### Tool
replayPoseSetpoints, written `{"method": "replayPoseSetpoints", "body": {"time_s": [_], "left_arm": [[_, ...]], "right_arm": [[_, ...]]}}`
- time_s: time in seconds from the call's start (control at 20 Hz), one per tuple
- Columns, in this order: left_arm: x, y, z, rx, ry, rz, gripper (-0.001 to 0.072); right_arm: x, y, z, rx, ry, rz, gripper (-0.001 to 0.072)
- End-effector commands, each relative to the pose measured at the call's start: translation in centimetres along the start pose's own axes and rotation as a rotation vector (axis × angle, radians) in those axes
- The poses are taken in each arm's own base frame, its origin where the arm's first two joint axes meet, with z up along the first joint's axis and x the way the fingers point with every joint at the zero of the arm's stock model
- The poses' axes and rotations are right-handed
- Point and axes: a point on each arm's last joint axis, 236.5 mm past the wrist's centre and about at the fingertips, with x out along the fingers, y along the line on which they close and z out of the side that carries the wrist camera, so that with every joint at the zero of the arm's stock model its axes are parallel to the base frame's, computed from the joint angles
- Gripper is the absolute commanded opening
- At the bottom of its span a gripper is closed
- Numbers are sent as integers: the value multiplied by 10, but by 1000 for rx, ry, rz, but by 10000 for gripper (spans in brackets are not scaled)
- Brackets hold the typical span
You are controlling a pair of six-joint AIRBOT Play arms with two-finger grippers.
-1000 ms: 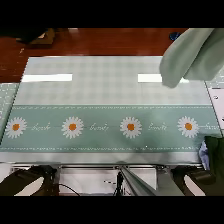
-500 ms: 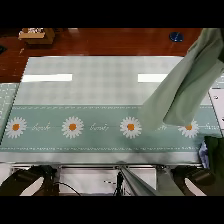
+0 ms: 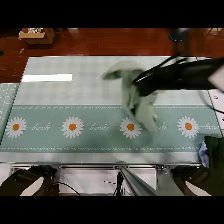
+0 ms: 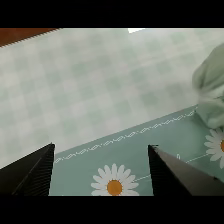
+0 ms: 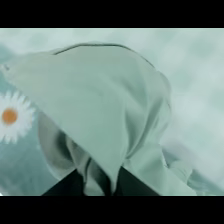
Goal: Fold the shirts.
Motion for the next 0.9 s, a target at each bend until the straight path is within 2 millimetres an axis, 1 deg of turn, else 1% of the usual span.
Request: {"method": "replayPoseSetpoints", "body": {"time_s": [0.0, 0.05, 0.1, 0.15, 0.2, 0.25, 0.3, 0.35, 0.45, 0.55, 0.6, 0.65, 0.7, 0.75, 0.8, 0.85], "left_arm": [[0, 0, -1, -1, 2, 1, 714], [0, 0, -1, -1, 2, 1, 713], [0, 0, -1, -1, 2, 1, 713], [0, 0, -1, -1, 2, 1, 713], [0, 0, -1, -1, 3, 1, 714], [1, 1, -2, -1, 7, 1, 713], [4, 0, -4, -2, 17, 0, 713], [9, 0, -7, -2, 34, -1, 713], [27, 0, -22, 0, 98, -6, 714], [56, -1, -49, 18, 204, -18, 714], [75, -2, -67, 14, 265, -29, 714], [96, -8, -86, 6, 321, -59, 714], [115, -18, -105, -7, 369, -100, 714], [134, -30, -125, -23, 410, -153, 714], [152, -40, -146, -55, 450, -202, 714], [165, -45, -165, -101, 485, -230, 714]], "right_arm": [[97, 62, -51, -80, 219, 121, 38], [121, 70, -59, -91, 237, 128, 97], [139, 74, -66, -96, 250, 129, 296], [149, 72, -71, -97, 263, 121, 420], [150, 60, -73, -106, 278, 92, 461], [142, 40, -74, -115, 296, 44, 471], [128, 17, -72, -119, 310, -11, 508], [107, -11, -69, -113, 321, -74, 533], [51, -74, -59, -62, 307, -218, 533], [-13, -135, -52, 40, 243, -360, 533], [-40, -159, -53, 98, 212, -413, 533], [-64, -180, -58, 155, 186, -458, 533], [-86, -200, -67, 210, 169, -499, 533], [-102, -217, -80, 263, 168, -533, 533], [-112, -230, -97, 312, 178, -554, 533], [-118, -239, -116, 357, 199, -563, 533]]}}
